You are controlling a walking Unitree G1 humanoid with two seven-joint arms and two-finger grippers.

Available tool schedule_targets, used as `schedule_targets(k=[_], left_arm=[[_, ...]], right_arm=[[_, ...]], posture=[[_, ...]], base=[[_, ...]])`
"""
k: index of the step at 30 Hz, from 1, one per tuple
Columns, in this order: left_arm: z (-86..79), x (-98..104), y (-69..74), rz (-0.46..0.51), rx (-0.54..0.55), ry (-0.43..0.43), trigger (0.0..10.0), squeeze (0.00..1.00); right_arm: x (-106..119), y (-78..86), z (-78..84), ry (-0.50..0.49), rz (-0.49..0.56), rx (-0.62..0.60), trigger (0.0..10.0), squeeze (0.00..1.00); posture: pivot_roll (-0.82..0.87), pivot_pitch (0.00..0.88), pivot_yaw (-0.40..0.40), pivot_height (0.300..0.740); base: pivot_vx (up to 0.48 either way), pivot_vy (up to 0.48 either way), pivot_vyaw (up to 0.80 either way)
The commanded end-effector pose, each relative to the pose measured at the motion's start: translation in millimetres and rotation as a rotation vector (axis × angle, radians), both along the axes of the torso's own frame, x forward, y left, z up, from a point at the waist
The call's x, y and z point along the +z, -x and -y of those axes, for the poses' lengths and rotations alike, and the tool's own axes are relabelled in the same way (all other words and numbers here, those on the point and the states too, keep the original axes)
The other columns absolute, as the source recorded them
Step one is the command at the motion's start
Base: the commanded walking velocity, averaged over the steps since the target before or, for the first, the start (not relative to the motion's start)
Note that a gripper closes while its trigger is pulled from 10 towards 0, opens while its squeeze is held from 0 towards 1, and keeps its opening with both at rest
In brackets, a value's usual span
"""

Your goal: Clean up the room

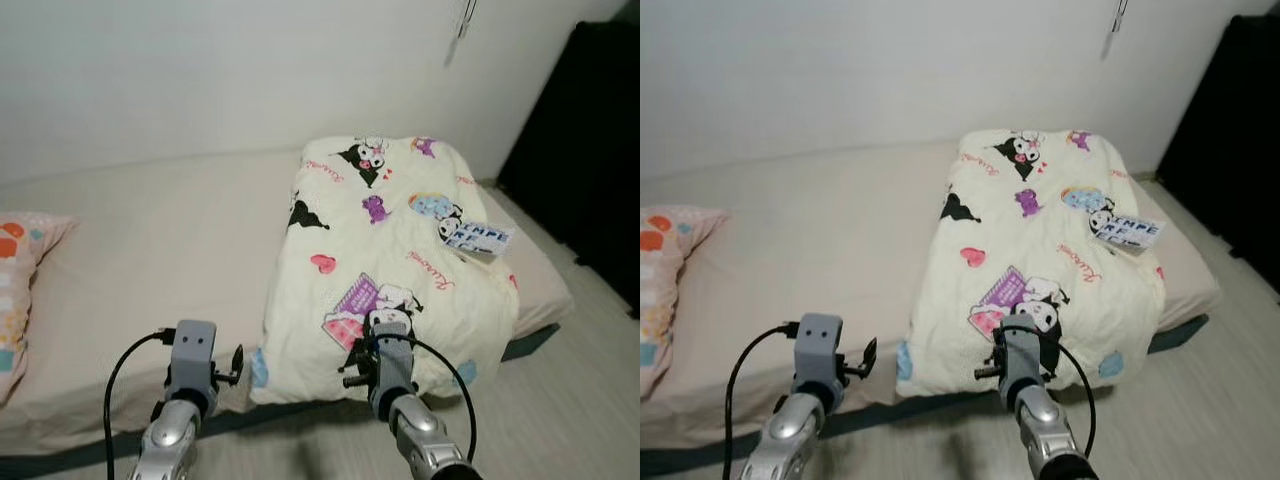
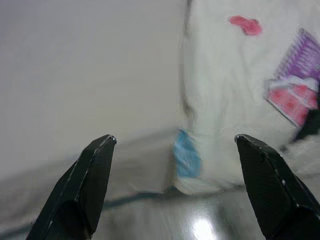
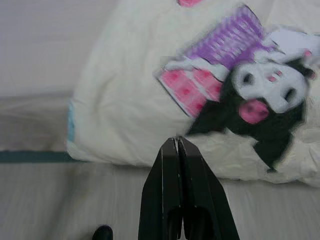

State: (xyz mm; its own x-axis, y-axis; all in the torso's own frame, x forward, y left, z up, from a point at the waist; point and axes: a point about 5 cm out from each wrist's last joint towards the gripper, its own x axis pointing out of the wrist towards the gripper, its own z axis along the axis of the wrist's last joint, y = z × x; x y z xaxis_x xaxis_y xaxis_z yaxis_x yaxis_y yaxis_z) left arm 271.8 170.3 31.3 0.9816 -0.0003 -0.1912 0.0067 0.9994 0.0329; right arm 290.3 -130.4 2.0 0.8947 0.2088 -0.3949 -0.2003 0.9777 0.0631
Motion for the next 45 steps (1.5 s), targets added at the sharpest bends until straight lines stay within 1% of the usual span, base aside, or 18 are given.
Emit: schedule_targets(k=[1, 19, 24, 27, 29, 30, 32, 33, 35, 39, 43, 45], left_arm=[[0.7, -2.5, 1.9, -0.016, -0.009, -0.010, 10.0, 0.00], [0.3, -1.9, 2.6, -0.016, -0.012, -0.011, 10.0, 0.00], [2.3, -2.1, 2.2, -0.017, -0.016, -0.008, 10.0, 0.00], [3.4, -2.1, 2.0, -0.017, -0.020, -0.007, 10.0, 0.00], [3.6, -2.1, 1.7, -0.017, -0.022, -0.007, 10.0, 0.00], [3.6, -2.1, 1.7, -0.017, -0.022, -0.007, 10.0, 0.00], [3.8, -2.2, 1.5, -0.018, -0.024, -0.006, 10.0, 0.00], [3.8, -2.2, 1.5, -0.018, -0.024, -0.006, 10.0, 0.00], [4.5, -2.3, 0.5, -0.019, -0.030, -0.007, 10.0, 0.00], [5.2, -2.2, 0.0, -0.020, -0.034, -0.006, 10.0, 0.00], [6.3, -1.9, -0.8, -0.019, -0.039, -0.004, 10.0, 0.00], [6.3, -1.9, -0.8, -0.019, -0.039, -0.004, 10.0, 0.00]], right_arm=[[-1.9, 1.3, 2.1, -0.004, -0.013, -0.013, 10.0, 0.00], [-2.0, 2.6, 1.7, -0.001, -0.004, -0.010, 10.0, 0.00], [0.3, 2.5, 4.4, 0.006, 0.030, -0.026, 10.0, 0.00], [10.4, -1.8, 15.6, 0.071, 0.130, -0.113, 10.0, 0.00], [16.6, -2.9, 27.6, 0.113, 0.190, -0.220, 10.0, 0.00], [16.6, -2.9, 27.6, 0.113, 0.190, -0.220, 10.0, 0.00], [20.0, -0.9, 36.0, 0.135, 0.232, -0.294, 10.0, 0.00], [20.0, -0.9, 36.0, 0.135, 0.232, -0.294, 10.0, 0.00], [17.9, 7.7, 45.4, 0.128, 0.243, -0.376, 10.0, 0.00], [16.0, 11.0, 47.6, 0.108, 0.236, -0.391, 10.0, 0.00], [10.9, 14.4, 44.3, 0.099, 0.209, -0.354, 10.0, 0.00], [10.9, 14.4, 44.3, 0.099, 0.209, -0.354, 10.0, 0.00]], posture=[[0.02, 0.120, -0.008, 0.740], [0.02, 0.117, -0.009, 0.740], [0.02, 0.111, -0.010, 0.740], [0.02, 0.108, -0.010, 0.740], [0.02, 0.105, -0.009, 0.740], [0.02, 0.105, -0.009, 0.740], [0.01, 0.103, -0.008, 0.740], [0.01, 0.103, -0.008, 0.740], [0.01, 0.100, -0.005, 0.740], [0.01, 0.099, -0.004, 0.740], [0.00, 0.099, -0.002, 0.740], [0.00, 0.099, -0.002, 0.740]], base=[[0.000, -0.428, 0.00], [0.000, -0.426, 0.00], [0.000, -0.423, 0.00], [0.000, -0.421, 0.00], [0.000, -0.420, 0.00], [0.000, -0.420, 0.00], [0.000, -0.420, 0.00], [0.000, -0.420, 0.00], [0.000, -0.418, 0.00], [0.000, -0.413, 0.00], [0.000, -0.414, 0.00], [0.000, -0.412, 0.00]])
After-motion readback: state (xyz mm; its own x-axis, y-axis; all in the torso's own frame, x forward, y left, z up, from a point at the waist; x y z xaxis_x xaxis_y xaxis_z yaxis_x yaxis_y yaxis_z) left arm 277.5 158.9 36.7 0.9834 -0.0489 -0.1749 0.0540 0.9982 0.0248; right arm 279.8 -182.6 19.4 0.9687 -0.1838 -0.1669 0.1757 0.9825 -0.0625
